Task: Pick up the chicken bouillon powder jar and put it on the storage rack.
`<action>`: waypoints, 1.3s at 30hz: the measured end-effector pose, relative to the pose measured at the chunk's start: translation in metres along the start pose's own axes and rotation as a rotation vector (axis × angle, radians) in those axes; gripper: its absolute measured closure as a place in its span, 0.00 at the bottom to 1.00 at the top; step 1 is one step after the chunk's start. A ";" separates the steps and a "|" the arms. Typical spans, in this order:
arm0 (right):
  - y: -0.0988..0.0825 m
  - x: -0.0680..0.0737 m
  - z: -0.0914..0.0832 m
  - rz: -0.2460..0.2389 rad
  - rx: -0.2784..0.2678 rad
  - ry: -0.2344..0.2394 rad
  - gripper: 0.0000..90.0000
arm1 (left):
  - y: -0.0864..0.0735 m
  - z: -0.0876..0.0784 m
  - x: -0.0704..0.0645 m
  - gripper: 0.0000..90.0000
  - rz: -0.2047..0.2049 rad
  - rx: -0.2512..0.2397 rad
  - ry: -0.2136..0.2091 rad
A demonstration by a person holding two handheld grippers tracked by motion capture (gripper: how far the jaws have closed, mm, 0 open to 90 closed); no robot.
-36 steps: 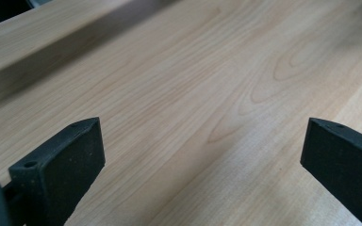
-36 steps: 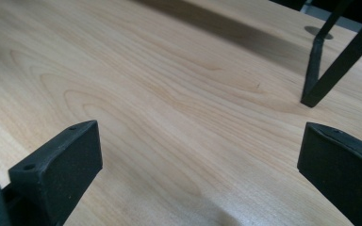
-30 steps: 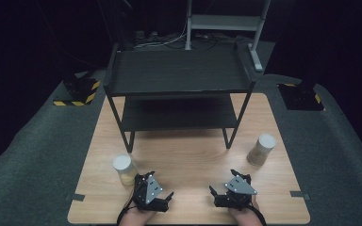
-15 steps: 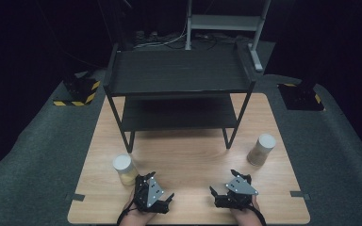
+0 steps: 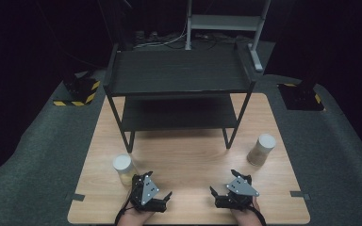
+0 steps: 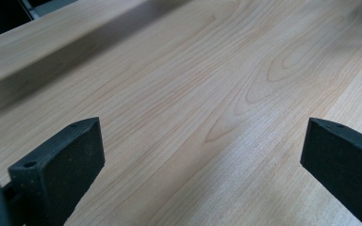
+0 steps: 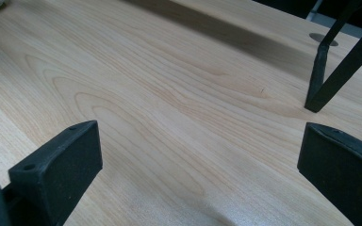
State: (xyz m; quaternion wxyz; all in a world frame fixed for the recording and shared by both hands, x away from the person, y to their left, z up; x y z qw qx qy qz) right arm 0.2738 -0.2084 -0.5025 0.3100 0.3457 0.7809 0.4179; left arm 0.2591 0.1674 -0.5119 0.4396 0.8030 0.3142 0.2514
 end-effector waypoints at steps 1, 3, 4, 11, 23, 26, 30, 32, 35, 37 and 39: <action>0.000 0.000 0.000 -0.002 0.000 0.000 0.00 | -0.001 -0.001 0.001 0.01 -0.003 -0.005 0.003; 0.000 0.000 0.000 -0.003 0.000 0.000 0.00 | -0.002 -0.002 0.001 0.00 -0.009 -0.011 0.006; 0.000 0.000 0.000 -0.005 0.001 0.001 0.00 | -0.002 -0.002 0.002 0.00 -0.012 -0.014 0.007; 0.000 0.000 0.000 -0.004 0.002 0.002 0.00 | -0.003 -0.008 0.004 0.00 -0.037 -0.037 -0.013; 0.000 0.000 0.000 -0.004 0.004 0.007 0.00 | 0.010 -0.033 0.003 0.00 -0.044 -0.141 -0.030; 0.001 0.000 0.001 -0.005 0.006 0.006 0.00 | 0.013 -0.040 0.004 0.00 -0.041 -0.163 -0.029; 0.001 0.001 0.001 -0.011 0.007 0.005 0.00 | 0.016 -0.049 0.005 0.00 -0.041 -0.189 -0.023; 0.001 0.000 0.001 -0.011 0.007 0.007 0.00 | 0.017 -0.053 0.006 0.00 -0.040 -0.199 -0.018; 0.001 0.000 0.001 -0.008 0.007 0.009 0.00 | 0.019 -0.058 0.008 0.00 -0.043 -0.214 -0.014; 0.001 0.000 0.001 -0.008 0.007 0.010 0.00 | 0.020 -0.061 0.008 0.00 -0.043 -0.224 -0.009; 0.001 0.000 0.001 -0.008 0.007 0.011 0.00 | 0.021 -0.064 0.008 0.00 -0.043 -0.234 -0.002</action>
Point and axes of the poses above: each handheld gripper's, and its own axes: z roughly forward along the jaws, y roughly out of its top, x roughly to its left, the point moved 10 cm from there along z, roughly forward along the jaws, and after that the axes turned 3 degrees about -y, right-handed, at the moved point
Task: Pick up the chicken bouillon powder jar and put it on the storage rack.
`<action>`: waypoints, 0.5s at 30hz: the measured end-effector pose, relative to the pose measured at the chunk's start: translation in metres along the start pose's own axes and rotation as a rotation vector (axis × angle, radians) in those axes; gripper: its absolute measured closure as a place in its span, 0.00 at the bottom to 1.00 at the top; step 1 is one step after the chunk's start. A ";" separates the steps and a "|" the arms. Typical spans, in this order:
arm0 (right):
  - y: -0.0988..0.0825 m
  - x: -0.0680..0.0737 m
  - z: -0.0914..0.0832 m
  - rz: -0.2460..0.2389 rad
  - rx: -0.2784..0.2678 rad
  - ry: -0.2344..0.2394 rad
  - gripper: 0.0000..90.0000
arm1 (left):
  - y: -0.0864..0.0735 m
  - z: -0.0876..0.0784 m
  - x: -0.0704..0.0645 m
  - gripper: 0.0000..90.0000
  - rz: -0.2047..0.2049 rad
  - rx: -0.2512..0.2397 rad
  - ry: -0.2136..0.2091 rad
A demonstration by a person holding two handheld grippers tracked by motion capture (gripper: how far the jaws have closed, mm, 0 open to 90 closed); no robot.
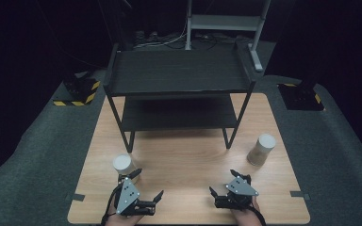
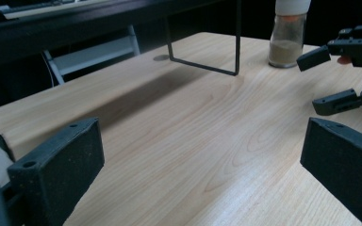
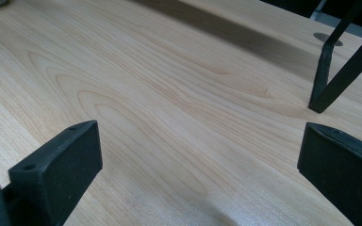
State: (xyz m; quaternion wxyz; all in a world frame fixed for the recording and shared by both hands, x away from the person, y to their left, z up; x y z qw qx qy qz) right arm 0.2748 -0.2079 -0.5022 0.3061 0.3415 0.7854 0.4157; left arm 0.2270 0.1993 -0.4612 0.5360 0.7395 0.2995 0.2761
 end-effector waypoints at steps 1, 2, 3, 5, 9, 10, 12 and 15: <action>0.000 0.000 0.000 0.000 0.000 0.001 0.00 | 0.001 -0.002 0.001 0.00 0.003 -0.005 0.005; 0.000 0.000 0.000 0.001 0.000 0.002 0.00 | 0.002 -0.003 0.001 0.00 -0.001 -0.010 0.010; 0.000 0.000 0.000 0.002 0.000 0.002 0.00 | 0.003 -0.004 0.002 0.00 -0.001 -0.012 0.017; 0.000 0.000 0.000 0.003 0.000 0.002 0.00 | 0.004 -0.007 0.004 0.00 -0.003 -0.020 0.028; 0.000 0.000 0.000 0.002 -0.001 0.004 0.00 | 0.005 -0.014 0.010 0.00 -0.014 -0.034 0.060; 0.000 0.000 0.000 0.002 0.001 0.004 0.00 | 0.006 -0.016 0.011 0.00 -0.016 -0.037 0.064; 0.000 0.000 0.000 0.001 0.001 0.004 0.00 | 0.006 -0.019 0.014 0.00 -0.019 -0.041 0.078; 0.000 0.000 0.000 0.000 0.001 0.003 0.00 | 0.006 -0.024 0.020 0.00 -0.033 -0.056 0.102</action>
Point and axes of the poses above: each handheld gripper's, and its own axes: z roughly forward along the jaws, y roughly out of its top, x roughly to its left, the point moved 10 cm from there along z, roughly forward along the jaws, and after that the axes turned 3 degrees about -y, right-handed, at the moved point
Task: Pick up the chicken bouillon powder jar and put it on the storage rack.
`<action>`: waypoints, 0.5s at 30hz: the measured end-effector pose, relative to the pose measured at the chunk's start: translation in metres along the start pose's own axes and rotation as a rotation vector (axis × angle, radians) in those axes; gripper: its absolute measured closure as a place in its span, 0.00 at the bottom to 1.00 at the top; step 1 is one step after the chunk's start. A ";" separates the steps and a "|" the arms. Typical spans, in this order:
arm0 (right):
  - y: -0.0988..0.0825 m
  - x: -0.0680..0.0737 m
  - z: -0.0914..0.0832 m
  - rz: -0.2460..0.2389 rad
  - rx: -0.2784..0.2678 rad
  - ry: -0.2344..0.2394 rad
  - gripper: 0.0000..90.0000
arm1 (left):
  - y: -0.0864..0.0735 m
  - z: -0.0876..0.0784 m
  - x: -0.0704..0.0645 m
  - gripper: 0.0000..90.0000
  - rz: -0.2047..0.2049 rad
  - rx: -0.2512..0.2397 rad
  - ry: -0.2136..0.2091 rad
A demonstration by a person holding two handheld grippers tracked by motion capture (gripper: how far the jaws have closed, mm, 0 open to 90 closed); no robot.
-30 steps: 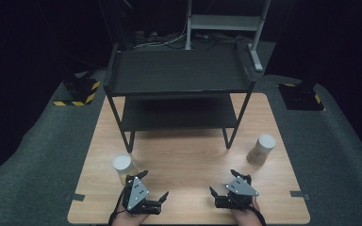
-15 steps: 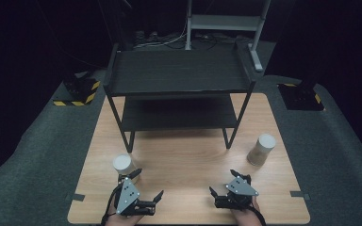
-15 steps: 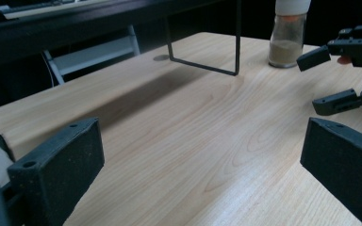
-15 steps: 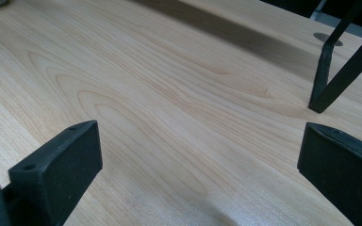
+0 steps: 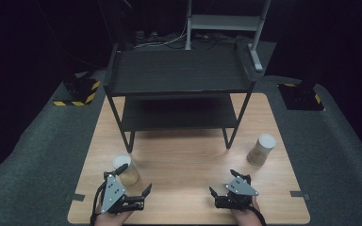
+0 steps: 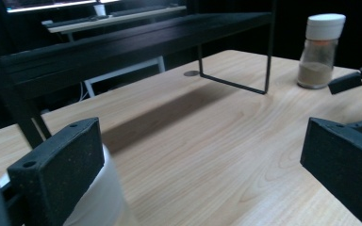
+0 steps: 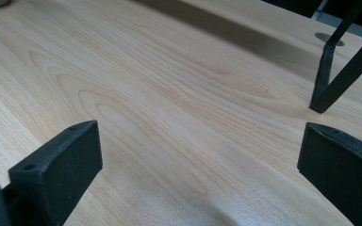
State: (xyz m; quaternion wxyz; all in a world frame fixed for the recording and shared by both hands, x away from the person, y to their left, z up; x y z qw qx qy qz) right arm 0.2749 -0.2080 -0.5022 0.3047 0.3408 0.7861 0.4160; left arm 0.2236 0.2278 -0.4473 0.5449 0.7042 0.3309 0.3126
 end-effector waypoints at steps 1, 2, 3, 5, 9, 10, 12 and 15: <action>0.000 0.000 0.000 0.000 0.000 0.000 0.00 | 0.000 -0.001 0.001 0.00 -0.001 -0.001 0.007; 0.000 0.000 0.000 0.000 0.000 0.000 0.00 | 0.000 -0.001 0.001 0.00 -0.001 -0.001 0.007; 0.000 0.000 0.000 -0.002 0.000 0.000 0.00 | 0.000 -0.002 0.002 0.00 -0.004 -0.004 0.011; 0.000 0.000 0.000 -0.002 0.000 0.001 0.00 | 0.000 -0.004 0.004 0.00 -0.007 -0.007 0.022; 0.000 0.000 0.000 0.000 0.000 0.000 0.00 | -0.001 -0.006 0.009 0.00 -0.017 -0.012 0.054; 0.000 0.000 0.000 -0.001 0.000 0.000 0.00 | -0.002 -0.006 0.010 0.00 -0.018 -0.009 0.061; 0.000 0.000 0.000 -0.003 0.001 0.000 0.00 | -0.004 -0.006 0.013 0.00 -0.021 -0.006 0.069; 0.000 0.000 0.000 -0.004 -0.001 0.000 0.00 | -0.007 -0.005 0.016 0.00 -0.029 0.006 0.090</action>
Point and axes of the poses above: each handheld gripper's, and its own axes: z roughly forward along the jaws, y roughly out of its top, x roughly to its left, the point moved 10 cm from there along z, roughly forward along the jaws, and after that the axes turned 3 degrees about -y, right-handed, at the moved point
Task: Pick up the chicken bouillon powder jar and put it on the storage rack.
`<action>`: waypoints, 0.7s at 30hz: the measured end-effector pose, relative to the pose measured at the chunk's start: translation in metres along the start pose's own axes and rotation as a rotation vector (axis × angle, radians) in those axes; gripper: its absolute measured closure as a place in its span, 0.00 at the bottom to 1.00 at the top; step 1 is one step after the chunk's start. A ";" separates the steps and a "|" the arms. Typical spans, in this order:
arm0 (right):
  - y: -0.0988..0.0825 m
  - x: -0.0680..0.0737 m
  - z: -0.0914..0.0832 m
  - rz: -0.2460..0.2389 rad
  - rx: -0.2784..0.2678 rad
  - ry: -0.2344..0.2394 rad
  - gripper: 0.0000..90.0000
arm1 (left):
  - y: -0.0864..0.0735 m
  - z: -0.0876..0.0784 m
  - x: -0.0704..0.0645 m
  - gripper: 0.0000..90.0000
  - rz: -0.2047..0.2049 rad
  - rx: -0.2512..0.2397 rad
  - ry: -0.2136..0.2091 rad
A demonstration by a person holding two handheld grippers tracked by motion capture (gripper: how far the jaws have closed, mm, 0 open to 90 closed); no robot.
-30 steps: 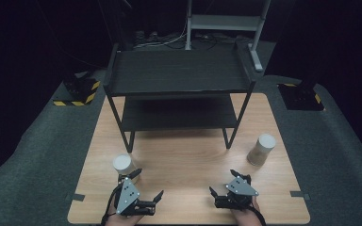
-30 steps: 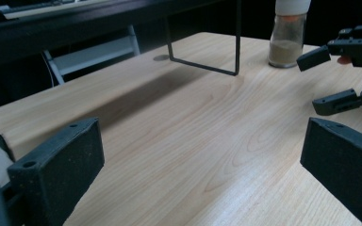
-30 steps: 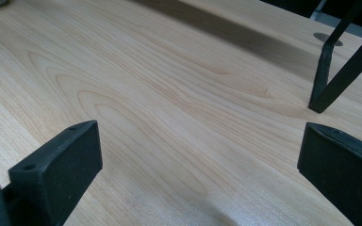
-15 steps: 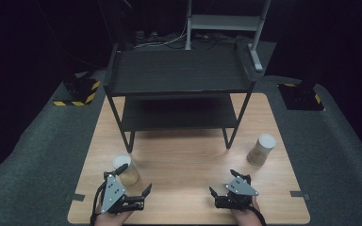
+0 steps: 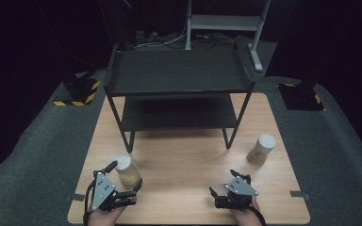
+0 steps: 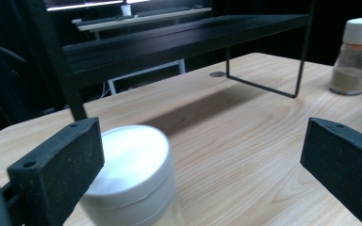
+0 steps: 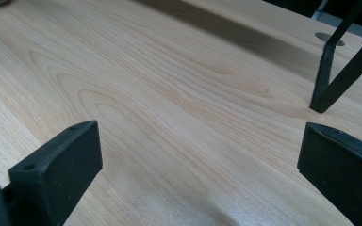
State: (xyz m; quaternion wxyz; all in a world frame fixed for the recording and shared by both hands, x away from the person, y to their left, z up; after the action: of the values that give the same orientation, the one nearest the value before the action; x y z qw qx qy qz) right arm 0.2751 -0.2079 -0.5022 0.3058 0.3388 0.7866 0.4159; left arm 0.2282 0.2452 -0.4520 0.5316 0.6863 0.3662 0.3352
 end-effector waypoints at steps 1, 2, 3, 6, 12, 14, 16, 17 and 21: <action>0.000 0.000 0.000 0.002 0.001 0.000 0.00 | -0.001 0.000 0.001 0.00 -0.002 0.004 0.005; 0.000 0.000 0.000 0.002 0.001 0.000 0.00 | -0.002 0.000 0.003 0.00 -0.010 0.006 0.013; 0.000 0.000 0.000 0.002 0.002 -0.001 0.00 | -0.003 0.001 0.005 0.00 -0.023 0.006 0.026; 0.000 0.000 0.000 -0.002 0.002 0.000 0.00 | -0.005 0.001 0.007 0.00 -0.035 0.010 0.036; 0.000 0.000 0.000 0.002 0.003 0.000 0.00 | -0.009 0.005 0.015 0.00 -0.051 0.024 0.048; 0.000 0.000 0.000 0.002 0.003 0.001 0.00 | -0.011 0.006 0.018 0.00 -0.052 0.032 0.053; 0.000 0.000 0.000 0.000 0.004 0.001 0.00 | -0.013 0.009 0.022 0.00 -0.059 0.044 0.058; 0.000 0.000 0.000 0.000 0.004 0.001 0.00 | -0.013 0.009 0.022 0.00 -0.059 0.044 0.058; 0.000 0.000 0.000 0.001 0.004 0.001 0.00 | -0.018 0.016 0.027 0.00 -0.086 0.056 0.050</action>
State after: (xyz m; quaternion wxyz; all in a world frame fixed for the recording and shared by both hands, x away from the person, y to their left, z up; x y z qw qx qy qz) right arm 0.2754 -0.2077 -0.5021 0.3045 0.3394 0.7875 0.4146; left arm 0.2526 0.2642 -0.4711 0.5170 0.6759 0.4177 0.3185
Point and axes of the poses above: each handheld gripper's, and its own axes: z roughly forward along the jaws, y roughly out of its top, x roughly to its left, the point moved 10 cm from there along z, roughly forward along the jaws, and after that the axes turned 3 degrees about -y, right-handed, at the moved point
